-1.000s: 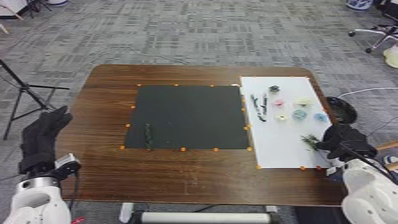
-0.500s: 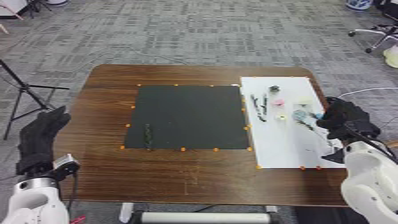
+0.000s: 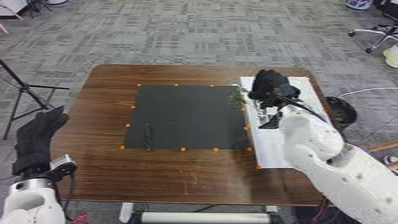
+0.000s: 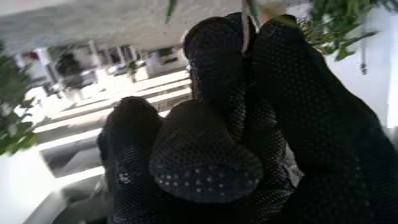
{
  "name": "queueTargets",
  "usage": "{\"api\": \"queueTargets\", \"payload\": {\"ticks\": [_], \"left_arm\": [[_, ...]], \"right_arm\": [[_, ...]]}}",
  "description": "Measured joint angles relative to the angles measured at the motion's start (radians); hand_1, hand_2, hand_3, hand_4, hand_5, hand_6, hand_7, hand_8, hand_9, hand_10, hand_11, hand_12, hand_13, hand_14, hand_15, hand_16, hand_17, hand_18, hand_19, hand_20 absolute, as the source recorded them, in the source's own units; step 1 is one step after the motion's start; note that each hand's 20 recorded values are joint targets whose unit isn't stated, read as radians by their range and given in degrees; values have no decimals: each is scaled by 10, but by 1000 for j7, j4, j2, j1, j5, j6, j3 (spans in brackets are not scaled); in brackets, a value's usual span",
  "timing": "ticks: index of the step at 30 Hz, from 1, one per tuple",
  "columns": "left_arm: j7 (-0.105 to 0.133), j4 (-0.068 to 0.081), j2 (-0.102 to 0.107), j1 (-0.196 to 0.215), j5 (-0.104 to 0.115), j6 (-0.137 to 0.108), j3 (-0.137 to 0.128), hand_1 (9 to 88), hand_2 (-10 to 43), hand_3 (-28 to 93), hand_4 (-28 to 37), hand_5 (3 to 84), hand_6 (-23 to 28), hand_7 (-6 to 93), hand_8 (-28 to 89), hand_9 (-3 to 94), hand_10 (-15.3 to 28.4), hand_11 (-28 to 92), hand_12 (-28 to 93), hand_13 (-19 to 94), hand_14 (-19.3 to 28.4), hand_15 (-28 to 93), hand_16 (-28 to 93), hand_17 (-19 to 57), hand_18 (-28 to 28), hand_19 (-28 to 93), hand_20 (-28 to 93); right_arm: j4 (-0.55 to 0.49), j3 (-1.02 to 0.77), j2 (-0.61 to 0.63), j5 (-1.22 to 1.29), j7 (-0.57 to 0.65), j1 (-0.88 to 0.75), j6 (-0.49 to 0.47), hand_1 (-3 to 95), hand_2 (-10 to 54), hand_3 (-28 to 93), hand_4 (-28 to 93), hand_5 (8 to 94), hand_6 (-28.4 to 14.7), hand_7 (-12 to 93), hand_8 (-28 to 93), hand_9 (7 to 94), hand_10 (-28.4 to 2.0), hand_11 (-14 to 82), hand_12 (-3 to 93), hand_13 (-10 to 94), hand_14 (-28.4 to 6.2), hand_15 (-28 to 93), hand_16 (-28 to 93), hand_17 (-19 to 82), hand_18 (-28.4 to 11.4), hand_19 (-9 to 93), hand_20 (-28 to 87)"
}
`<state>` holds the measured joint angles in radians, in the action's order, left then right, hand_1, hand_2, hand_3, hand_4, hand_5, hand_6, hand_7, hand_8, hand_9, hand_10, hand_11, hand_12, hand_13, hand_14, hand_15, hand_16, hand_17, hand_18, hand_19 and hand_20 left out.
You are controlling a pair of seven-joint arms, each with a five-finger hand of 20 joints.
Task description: Arrange flowers
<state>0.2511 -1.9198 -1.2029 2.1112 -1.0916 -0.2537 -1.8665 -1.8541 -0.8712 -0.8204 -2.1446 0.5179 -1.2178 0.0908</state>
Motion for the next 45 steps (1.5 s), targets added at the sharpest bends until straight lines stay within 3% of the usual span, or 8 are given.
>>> {"api": "queueTargets", "payload": {"ticks": [5, 11, 17, 27, 38, 45], "left_arm": [[-2, 1, 11, -9, -2, 1, 9, 186, 82, 671, -283, 526, 34, 137, -67, 503, 150, 221, 135, 375, 167, 184, 7, 69, 111, 86, 173], [-2, 0, 17, -13, -2, 1, 11, 187, 82, 670, -283, 527, 34, 136, -68, 503, 150, 220, 135, 376, 168, 186, 8, 69, 111, 86, 173], [-6, -4, 19, -10, -2, 0, 11, 185, 82, 669, -283, 527, 34, 135, -67, 501, 150, 219, 135, 375, 167, 186, 7, 69, 111, 85, 172], [-15, -11, 25, -7, -2, 1, 10, 185, 81, 671, -283, 526, 34, 134, -67, 498, 150, 218, 135, 373, 168, 185, 8, 68, 112, 86, 173], [-18, -14, 27, -4, -3, 1, 10, 187, 80, 670, -283, 526, 34, 134, -66, 495, 150, 217, 136, 373, 168, 184, 8, 68, 112, 86, 172], [-23, -14, 29, -8, -6, 4, 12, 186, 79, 671, -283, 523, 35, 133, -66, 494, 150, 216, 136, 373, 168, 184, 8, 68, 112, 87, 172]], "right_arm": [[167, 156, -162, 15, 6, 175, -85, 572, -95, 562, -87, 820, -32, 238, 179, 935, -111, 330, 276, 937, -6, 622, 294, 681, -133, 932, 603], [186, 193, -296, 167, 70, 257, -204, 576, -95, 548, -75, 828, -35, 230, 172, 937, -120, 319, 254, 937, -10, 621, 293, 681, -134, 932, 603], [240, 193, -392, 258, 165, 267, -232, 582, -95, 540, -82, 834, -41, 215, 163, 937, -126, 290, 219, 937, -12, 618, 287, 684, -132, 932, 596], [327, 146, -478, 485, 347, 235, -232, 600, -76, 516, -97, 829, -51, 180, 161, 937, -135, 239, 170, 937, -25, 581, 251, 698, -104, 932, 486], [318, 157, -481, 595, 369, 209, -172, 598, -44, 491, -81, 818, -51, 166, 154, 937, -133, 196, 164, 937, -30, 556, 242, 702, -94, 931, 410], [313, 174, -485, 654, 373, 211, -107, 536, -65, 516, -36, 809, -58, 145, 140, 934, -126, 178, 171, 937, -32, 555, 240, 703, -93, 932, 393]]}}
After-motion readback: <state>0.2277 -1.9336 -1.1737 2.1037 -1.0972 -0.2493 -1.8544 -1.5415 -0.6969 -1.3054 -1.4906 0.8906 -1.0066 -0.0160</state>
